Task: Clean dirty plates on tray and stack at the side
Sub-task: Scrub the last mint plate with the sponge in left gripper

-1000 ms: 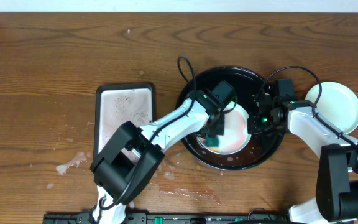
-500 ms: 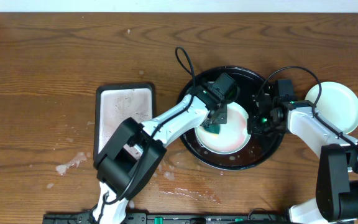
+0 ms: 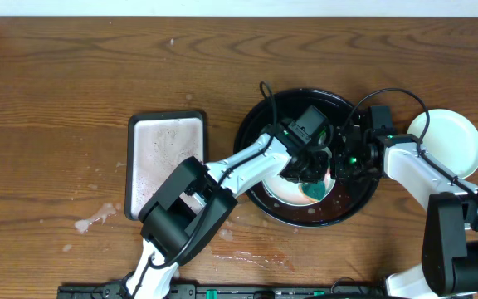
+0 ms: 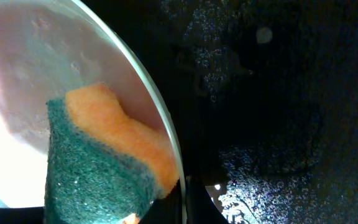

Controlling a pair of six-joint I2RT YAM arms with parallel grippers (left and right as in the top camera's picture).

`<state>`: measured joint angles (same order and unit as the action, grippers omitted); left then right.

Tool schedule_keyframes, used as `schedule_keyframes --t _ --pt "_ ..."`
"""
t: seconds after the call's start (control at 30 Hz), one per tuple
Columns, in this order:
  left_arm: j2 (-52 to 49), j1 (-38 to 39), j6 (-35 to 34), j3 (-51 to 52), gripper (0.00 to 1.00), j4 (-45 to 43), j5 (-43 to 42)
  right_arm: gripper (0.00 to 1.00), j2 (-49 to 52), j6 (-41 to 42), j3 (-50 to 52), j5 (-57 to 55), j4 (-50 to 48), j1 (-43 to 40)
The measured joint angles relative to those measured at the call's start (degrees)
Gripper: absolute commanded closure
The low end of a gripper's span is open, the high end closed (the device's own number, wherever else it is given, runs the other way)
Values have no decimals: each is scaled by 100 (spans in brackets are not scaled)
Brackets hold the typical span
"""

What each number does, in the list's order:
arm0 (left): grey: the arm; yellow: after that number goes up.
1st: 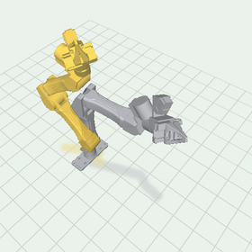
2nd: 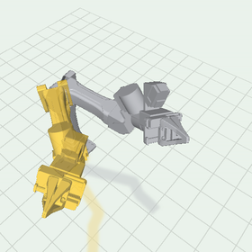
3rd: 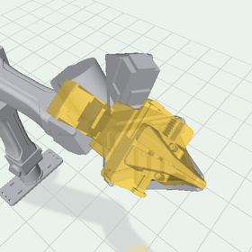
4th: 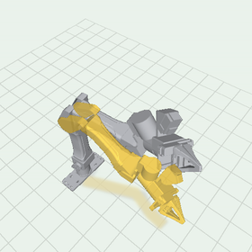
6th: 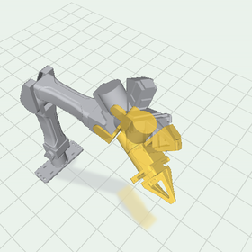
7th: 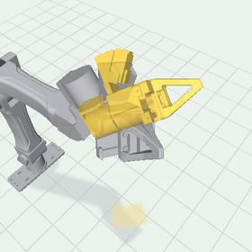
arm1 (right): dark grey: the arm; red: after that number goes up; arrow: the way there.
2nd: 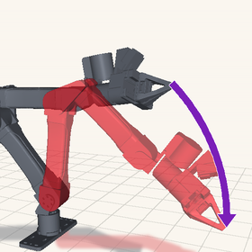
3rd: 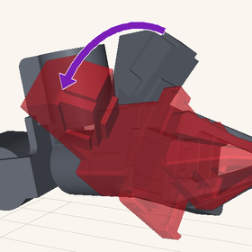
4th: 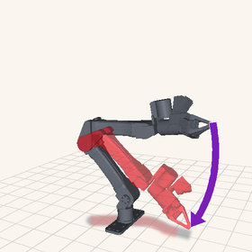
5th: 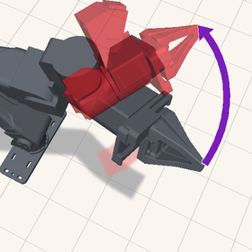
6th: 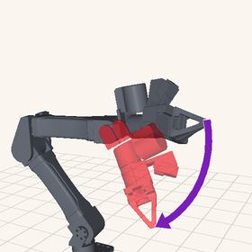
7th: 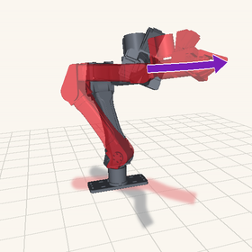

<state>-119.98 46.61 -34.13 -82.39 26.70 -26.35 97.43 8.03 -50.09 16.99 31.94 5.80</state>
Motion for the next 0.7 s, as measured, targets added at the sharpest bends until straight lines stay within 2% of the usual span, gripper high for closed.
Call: schedule_keyframes --t 0.27,0.53,0.7 --pt "11 -343 -63 -120 92 793 466 99 0 0 0 0 0 0" --pt "61 -575 -79 -509 93 2059 2181 99 0 0 0 4 -4 2" --pt "87 -474 -81 -988 93 2881 2702 99 0 0 0 4 -4 0"
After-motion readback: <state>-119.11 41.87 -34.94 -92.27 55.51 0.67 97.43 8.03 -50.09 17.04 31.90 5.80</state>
